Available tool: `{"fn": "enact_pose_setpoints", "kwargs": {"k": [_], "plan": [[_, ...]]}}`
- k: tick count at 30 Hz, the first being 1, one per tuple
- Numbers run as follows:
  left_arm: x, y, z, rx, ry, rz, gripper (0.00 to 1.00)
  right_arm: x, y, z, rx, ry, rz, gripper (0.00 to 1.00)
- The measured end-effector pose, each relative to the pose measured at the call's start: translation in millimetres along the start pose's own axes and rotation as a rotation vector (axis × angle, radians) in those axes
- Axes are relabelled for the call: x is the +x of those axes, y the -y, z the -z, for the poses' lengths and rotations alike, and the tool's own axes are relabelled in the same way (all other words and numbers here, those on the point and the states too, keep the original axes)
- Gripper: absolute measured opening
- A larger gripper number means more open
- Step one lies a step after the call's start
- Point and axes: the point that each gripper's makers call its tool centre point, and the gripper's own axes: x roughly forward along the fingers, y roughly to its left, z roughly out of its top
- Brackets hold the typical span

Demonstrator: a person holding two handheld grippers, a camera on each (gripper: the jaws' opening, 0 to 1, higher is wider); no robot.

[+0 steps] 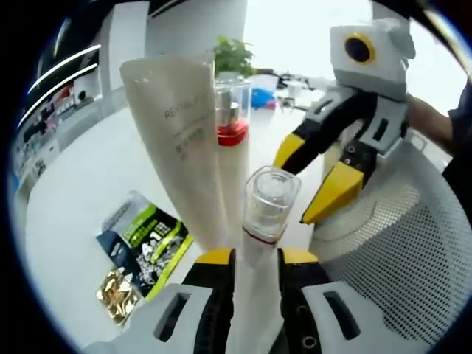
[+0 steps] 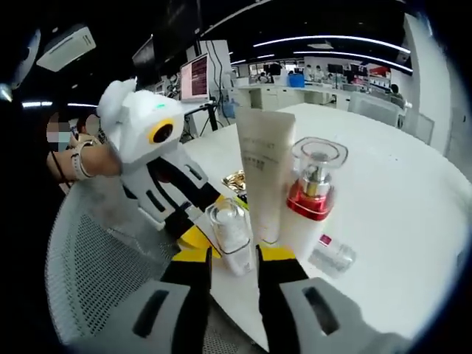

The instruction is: Arrange the skincare products in the storage area until every visible bottle or jar stands upright without overlapping.

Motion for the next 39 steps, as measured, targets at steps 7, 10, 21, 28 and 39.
{"fn": "enact_pose_setpoints", "kwargs": {"k": [7, 10, 21, 28, 39], "plan": [[0, 3.3, -1.0, 0.013, -0.011, 0.011, 0.14, 12, 1, 12.8, -0.023, -0.067, 0.001, 0.20], [1, 4.0, -0.4, 0.018, -0.018, 0.014, 0.13, 15, 3, 12.6, -0.015, -0.066, 0.003, 0.16], [8, 1.0, -0.7, 0.015, -0.036, 0.013, 0.11, 19, 9, 17.1, -0.016, -0.087, 0.005, 0.13], [13, 1.4, -2.7, 0.016, -0.039, 0.017, 0.10, 18, 14, 20.4, -0.008, -0.098, 0.009, 0.13], [21, 0.1, -8.6, 0.009, -0.035, 0.021, 0.09, 16, 24, 26.3, 0.005, -0.113, 0.028, 0.12]]}}
